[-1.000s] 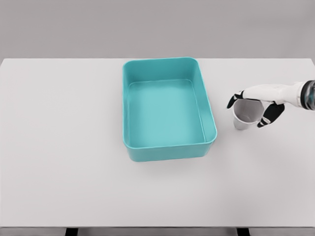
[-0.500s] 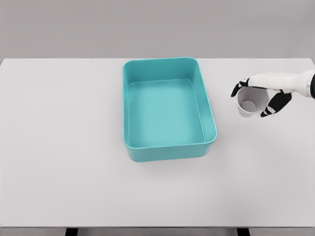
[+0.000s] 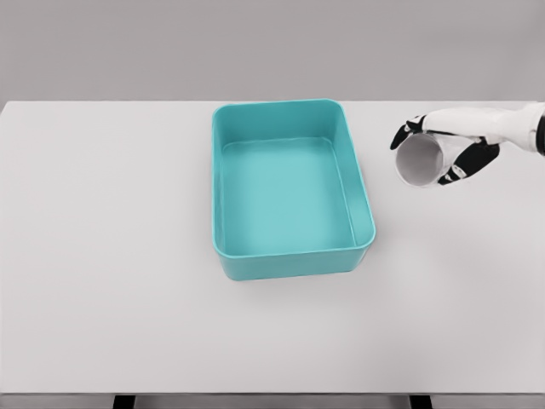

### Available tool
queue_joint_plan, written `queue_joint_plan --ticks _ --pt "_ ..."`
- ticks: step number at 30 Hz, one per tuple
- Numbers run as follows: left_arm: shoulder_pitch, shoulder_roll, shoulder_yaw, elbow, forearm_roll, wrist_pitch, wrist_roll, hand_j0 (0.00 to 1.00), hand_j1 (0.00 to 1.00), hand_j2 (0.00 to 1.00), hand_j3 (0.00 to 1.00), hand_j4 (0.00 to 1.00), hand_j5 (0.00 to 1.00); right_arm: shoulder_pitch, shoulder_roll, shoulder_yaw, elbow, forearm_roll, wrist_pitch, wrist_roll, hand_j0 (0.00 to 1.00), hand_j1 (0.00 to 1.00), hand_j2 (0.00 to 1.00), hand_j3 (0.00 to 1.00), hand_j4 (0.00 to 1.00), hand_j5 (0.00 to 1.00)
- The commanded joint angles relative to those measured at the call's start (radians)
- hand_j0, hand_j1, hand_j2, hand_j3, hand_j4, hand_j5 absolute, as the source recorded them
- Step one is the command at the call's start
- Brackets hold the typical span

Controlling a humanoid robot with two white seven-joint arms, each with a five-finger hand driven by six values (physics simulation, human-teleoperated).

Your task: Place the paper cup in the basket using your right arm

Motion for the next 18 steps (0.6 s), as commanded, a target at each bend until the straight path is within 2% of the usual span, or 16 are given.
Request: queue_joint_plan --ticks 1,12,18 --pt "0.000 0.000 0.000 0.000 0.000 0.000 0.000 1.00 1.00 1.00 1.00 1.00 1.00 -0.001 0.017 -0.010 0.000 -0.017 0.001 -0.001 0.68 0.68 0.68 0.68 0.68 0.68" --pt "0.000 0.000 0.000 0.000 0.000 0.000 0.000 1.00 1.00 1.00 1.00 1.00 1.00 -0.034 0.042 -0.022 0.001 -0.053 0.001 -0.001 0.68 0.68 0.68 0.68 0.68 0.68" --pt "0.000 0.000 0.000 0.000 0.000 0.000 0.000 1.00 1.00 1.00 1.00 1.00 1.00 -0.044 0.083 -0.037 0.001 -0.056 0.003 -0.001 0.68 0.68 0.68 0.68 0.68 0.68"
